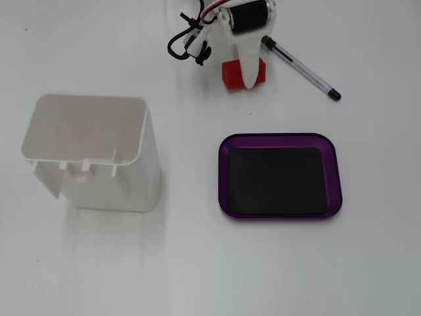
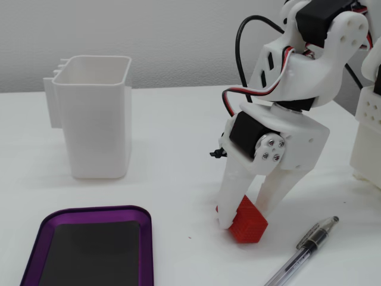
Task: Remove the cube from the box.
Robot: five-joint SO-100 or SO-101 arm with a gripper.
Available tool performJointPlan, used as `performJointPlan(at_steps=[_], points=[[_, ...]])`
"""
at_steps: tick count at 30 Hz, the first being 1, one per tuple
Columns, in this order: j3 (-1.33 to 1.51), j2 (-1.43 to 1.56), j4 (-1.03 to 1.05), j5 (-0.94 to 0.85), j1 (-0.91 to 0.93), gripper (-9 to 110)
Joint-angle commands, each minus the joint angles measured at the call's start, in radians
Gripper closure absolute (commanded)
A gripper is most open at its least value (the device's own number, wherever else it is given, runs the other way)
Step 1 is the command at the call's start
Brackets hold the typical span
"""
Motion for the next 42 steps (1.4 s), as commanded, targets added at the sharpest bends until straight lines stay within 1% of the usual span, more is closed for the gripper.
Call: performJointPlan(at_steps=[1, 6, 9, 16, 20, 25, 28, 33, 35, 38, 42], points=[[0.002, 0.029, -0.009, 0.005, 0.002, 93], [-0.074, 0.038, 0.126, 0.005, 0.003, 78], [-0.161, 0.089, 0.239, 0.006, 0.003, 73], [-0.325, 0.370, 0.472, 0.005, 0.003, 72], [-0.327, 0.586, 0.514, 0.005, 0.066, 72], [-0.091, 0.870, 0.511, 0.026, 0.259, 72], [0.106, 1.046, 0.511, 0.028, 0.321, 72], [0.403, 1.318, 0.558, 0.040, 0.324, 72], [0.472, 1.390, 0.566, 0.054, 0.311, 72], [0.491, 1.382, 0.568, 0.132, 0.278, 72], [0.508, 1.344, 0.563, 0.166, 0.206, 72]])
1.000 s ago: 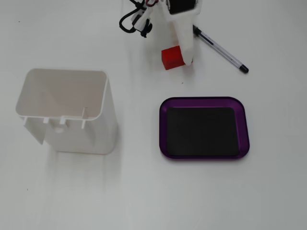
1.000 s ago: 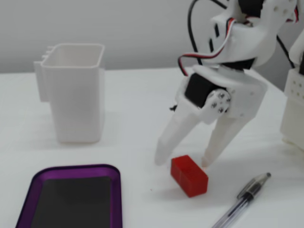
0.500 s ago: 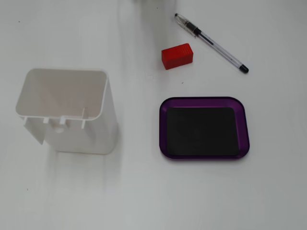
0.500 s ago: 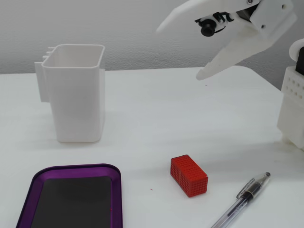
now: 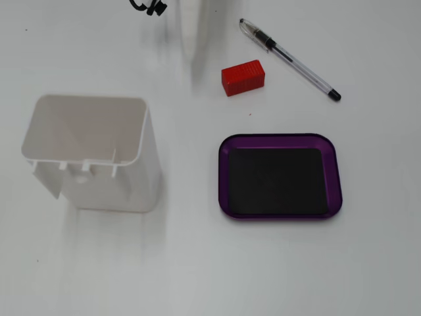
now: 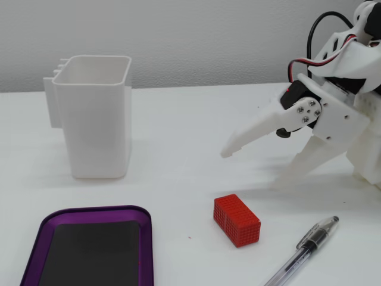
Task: Remove the cube from the box.
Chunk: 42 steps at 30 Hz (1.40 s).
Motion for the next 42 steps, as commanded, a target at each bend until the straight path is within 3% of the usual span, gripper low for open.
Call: performJointPlan(at_steps=[1, 6, 11, 12, 15, 42], points=[[0.026, 0.060, -0.011, 0.026, -0.063, 72], [0.080, 0.063, -0.014, 0.026, -0.109, 75], [0.078, 0.063, -0.009, 0.025, -0.103, 102], [0.081, 0.063, -0.008, 0.018, -0.103, 103], [0.086, 0.063, -0.012, 0.014, -0.100, 97], [0.086, 0.063, -0.012, 0.014, -0.106, 97]])
